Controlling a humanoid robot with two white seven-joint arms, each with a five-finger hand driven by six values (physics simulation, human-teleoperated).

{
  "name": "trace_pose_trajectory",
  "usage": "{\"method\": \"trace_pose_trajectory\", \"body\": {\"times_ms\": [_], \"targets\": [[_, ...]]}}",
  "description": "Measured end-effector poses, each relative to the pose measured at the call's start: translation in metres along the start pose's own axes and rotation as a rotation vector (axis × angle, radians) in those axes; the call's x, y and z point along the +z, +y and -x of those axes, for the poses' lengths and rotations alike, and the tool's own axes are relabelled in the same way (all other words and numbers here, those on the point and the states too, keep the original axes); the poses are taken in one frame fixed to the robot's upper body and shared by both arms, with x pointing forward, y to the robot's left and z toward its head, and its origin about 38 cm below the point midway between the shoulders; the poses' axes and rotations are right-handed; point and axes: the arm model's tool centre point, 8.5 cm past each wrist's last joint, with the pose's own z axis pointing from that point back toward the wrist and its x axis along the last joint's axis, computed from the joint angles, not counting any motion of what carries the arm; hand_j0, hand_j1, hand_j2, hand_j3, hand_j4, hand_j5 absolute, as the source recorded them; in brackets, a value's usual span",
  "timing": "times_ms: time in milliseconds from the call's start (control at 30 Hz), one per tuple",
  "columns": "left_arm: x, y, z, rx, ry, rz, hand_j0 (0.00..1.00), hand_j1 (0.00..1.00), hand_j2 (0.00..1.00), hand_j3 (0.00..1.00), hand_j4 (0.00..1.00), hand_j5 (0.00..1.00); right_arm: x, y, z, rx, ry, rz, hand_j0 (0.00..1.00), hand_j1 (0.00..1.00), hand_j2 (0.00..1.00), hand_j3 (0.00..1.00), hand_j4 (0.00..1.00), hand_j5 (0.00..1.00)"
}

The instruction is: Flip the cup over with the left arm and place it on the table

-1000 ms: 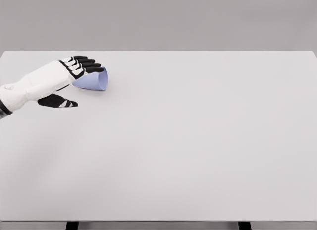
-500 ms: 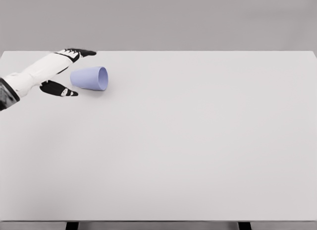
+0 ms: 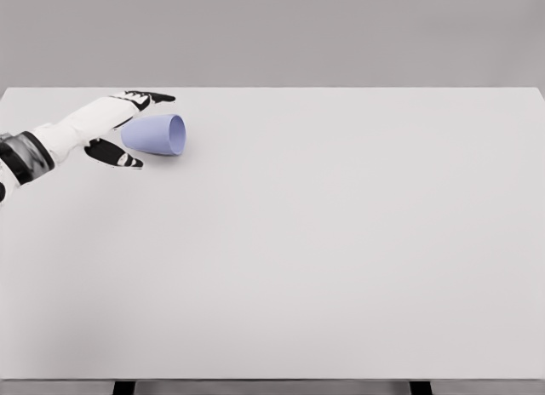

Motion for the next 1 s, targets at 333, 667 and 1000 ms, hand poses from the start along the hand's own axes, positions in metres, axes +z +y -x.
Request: {"method": "trace_pose_trajectory", "body": {"times_ms": [333, 667, 1000], "targets": [[-0.017, -0.007, 0.010, 0.029, 0.031, -0.002, 1.00, 1.00, 1.00, 1.00, 1.00, 1.00, 0.000, 0.000, 0.000, 0.000, 0.000, 0.000, 1.00, 1.00, 1.00, 1.00, 1.00, 1.00], [-0.039, -0.014, 0.022, 0.056, 0.072, 0.004, 1.00, 1.00, 1.00, 1.00, 1.00, 1.00, 0.000, 0.000, 0.000, 0.000, 0.000, 0.000, 1.00, 1.00, 1.00, 1.00, 1.00, 1.00], [-0.050, -0.022, 0.032, 0.082, 0.111, 0.010, 1.00, 1.00, 1.00, 1.00, 1.00, 1.00, 0.000, 0.000, 0.000, 0.000, 0.000, 0.000, 1.00, 1.00, 1.00, 1.00, 1.00, 1.00]]}}
